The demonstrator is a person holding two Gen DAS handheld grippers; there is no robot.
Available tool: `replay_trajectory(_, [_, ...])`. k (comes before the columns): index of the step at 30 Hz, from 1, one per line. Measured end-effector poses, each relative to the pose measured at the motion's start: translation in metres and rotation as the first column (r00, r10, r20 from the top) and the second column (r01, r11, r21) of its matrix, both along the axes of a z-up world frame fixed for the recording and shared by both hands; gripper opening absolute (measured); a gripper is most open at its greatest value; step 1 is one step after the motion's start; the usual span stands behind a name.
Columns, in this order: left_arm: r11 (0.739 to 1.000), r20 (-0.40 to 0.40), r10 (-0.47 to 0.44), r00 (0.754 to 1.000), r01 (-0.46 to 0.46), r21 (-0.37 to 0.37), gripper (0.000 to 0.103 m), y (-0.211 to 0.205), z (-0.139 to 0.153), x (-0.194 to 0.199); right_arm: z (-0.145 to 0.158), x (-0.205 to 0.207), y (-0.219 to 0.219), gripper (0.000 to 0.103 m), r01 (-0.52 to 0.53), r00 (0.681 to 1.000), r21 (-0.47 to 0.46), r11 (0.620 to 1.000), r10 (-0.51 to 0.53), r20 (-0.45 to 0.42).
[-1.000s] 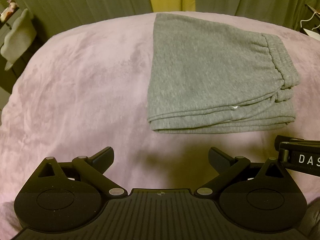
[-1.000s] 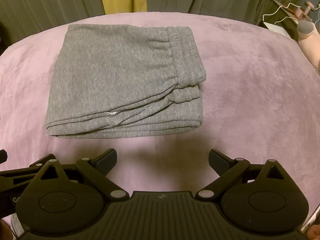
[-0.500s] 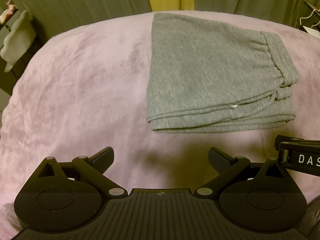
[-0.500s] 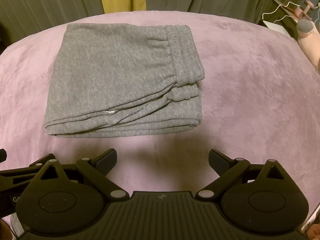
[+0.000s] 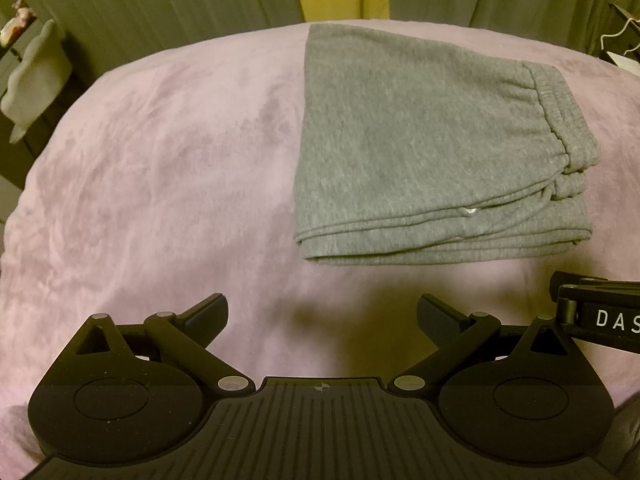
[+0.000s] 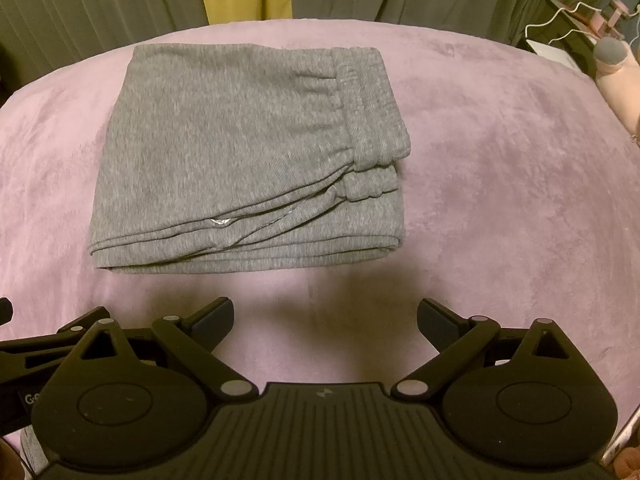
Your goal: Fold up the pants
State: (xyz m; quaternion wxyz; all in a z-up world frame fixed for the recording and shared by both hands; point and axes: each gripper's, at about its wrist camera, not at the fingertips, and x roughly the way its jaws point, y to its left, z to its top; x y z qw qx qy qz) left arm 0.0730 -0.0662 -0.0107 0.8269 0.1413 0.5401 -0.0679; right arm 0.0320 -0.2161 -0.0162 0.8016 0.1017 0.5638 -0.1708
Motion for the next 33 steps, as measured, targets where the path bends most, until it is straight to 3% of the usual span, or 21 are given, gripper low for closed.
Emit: replay_trajectory(33, [1.0, -0.005, 0.008, 1.0, -0.008, -0.008, 0.103, 0.0021, -0.0013, -0.001, -0.0003, 0.0005, 0.003, 0.098, -0.01, 1.0, -0.022, 1.0, 0.009, -0.006])
